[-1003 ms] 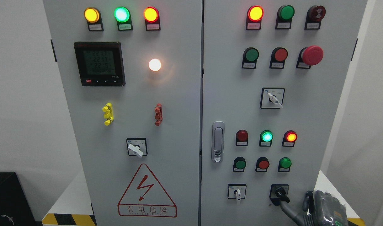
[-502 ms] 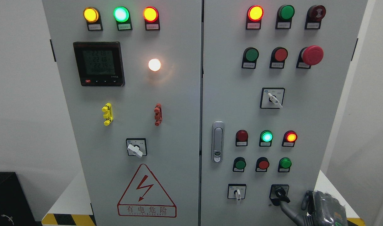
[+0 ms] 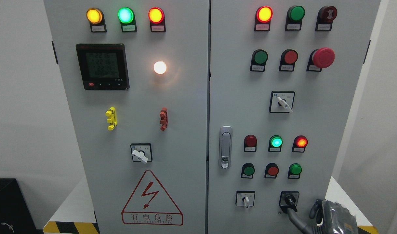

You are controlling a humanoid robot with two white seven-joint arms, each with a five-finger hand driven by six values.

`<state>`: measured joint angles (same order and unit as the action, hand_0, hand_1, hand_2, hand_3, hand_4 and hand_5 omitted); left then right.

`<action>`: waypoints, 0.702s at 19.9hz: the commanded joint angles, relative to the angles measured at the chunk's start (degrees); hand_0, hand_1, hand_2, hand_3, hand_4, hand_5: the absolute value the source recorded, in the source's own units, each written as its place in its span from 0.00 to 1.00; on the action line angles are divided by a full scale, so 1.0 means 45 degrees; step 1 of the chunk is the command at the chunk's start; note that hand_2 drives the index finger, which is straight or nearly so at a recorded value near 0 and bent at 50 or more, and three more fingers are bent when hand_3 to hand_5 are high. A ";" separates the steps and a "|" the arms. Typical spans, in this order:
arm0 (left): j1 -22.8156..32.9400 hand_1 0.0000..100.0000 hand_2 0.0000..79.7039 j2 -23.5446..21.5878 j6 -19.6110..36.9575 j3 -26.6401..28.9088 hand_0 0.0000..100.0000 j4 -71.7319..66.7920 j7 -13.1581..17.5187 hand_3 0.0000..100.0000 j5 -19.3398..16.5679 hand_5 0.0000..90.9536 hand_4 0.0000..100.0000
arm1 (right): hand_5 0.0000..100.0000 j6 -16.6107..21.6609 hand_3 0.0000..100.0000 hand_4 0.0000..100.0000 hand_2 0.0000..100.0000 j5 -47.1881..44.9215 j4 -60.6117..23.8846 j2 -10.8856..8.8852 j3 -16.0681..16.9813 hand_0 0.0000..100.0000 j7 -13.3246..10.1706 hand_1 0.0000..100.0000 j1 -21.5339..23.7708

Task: Flip black knob to close circuit

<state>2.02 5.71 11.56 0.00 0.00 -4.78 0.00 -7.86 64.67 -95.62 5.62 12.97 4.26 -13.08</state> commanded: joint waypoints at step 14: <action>0.0000 0.00 0.00 0.0000 0.0010 -0.0273 0.00 -0.0273 -0.0011 0.00 -0.0273 0.00 0.00 | 0.70 0.0906 0.86 0.70 0.68 -0.0602 -0.1055 0.0391 -0.0519 0.00 -0.0341 0.25 0.1070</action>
<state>2.02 5.71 11.56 0.00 0.00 -4.79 0.00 -4.18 63.53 -97.42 6.53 11.34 2.95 -10.22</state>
